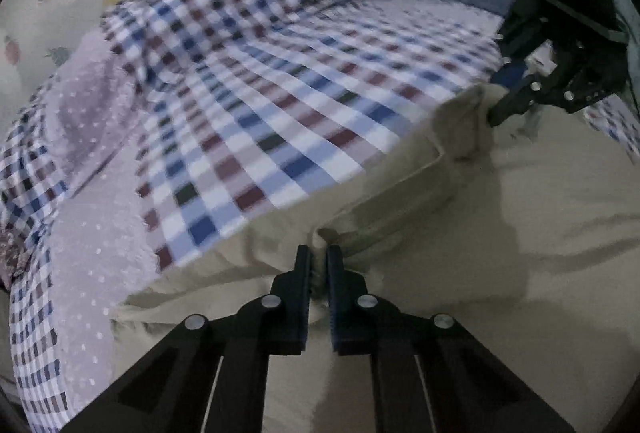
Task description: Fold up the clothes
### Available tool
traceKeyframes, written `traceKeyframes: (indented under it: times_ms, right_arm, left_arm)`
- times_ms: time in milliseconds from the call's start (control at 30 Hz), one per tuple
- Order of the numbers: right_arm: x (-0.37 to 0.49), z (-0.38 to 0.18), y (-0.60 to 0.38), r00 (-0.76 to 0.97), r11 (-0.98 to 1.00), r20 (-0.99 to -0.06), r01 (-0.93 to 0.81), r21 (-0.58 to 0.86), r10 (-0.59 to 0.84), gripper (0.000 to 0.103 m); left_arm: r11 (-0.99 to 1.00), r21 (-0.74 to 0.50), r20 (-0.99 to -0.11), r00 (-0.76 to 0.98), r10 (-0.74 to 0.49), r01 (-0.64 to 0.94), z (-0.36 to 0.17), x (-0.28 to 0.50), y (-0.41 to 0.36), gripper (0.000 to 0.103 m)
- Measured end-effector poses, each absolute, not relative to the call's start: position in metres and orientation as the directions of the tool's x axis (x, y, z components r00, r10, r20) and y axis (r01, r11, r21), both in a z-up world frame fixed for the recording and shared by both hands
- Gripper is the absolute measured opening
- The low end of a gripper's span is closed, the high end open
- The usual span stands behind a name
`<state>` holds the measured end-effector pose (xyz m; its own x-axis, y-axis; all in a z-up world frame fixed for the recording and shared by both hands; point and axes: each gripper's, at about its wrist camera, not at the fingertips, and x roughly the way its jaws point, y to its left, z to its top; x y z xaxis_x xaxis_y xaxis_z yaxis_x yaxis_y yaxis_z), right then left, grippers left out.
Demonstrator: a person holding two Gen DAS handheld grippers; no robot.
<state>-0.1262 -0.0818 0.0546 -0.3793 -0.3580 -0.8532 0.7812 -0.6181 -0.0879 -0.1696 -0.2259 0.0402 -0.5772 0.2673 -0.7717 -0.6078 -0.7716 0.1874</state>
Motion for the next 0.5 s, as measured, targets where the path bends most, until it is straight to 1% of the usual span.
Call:
traceKeyframes:
  times_ms: [67,167,300,400,500]
  right_arm:
    - [-0.131,0.068,-0.072,-0.442,-0.659,-0.831,0.741,-0.128,-0.336,0.005]
    - [-0.146,0.082,-0.060,-0.522,-0.716,-0.804,0.674,-0.185,-0.283,0.004]
    - [-0.176,0.090,-0.057,-0.585,-0.761,-0.781,0.603,-0.239,-0.218,0.004]
    - [-0.206,0.084,-0.052,-0.616,-0.813,-0.774,0.521,-0.259,-0.149,0.004]
    - [-0.233,0.076,-0.047,-0.637,-0.843,-0.766,0.456,-0.287,-0.084,0.004]
  left_arm:
    - [-0.802,0.195,-0.754,-0.610,0.246,-0.565,0.046,-0.182,-0.230,0.006]
    - [-0.851,0.176,-0.725,-0.650,0.228,-0.494,0.056,-0.204,-0.232,0.006]
    - [-0.916,0.114,-0.693,-0.691,0.205,-0.385,0.062,-0.247,-0.225,0.006]
    - [-0.939,0.098,-0.696,-0.697,0.173,-0.331,0.052,-0.284,-0.212,0.006]
    - [-0.949,0.117,-0.703,-0.699,0.129,-0.294,0.044,-0.302,-0.203,0.006]
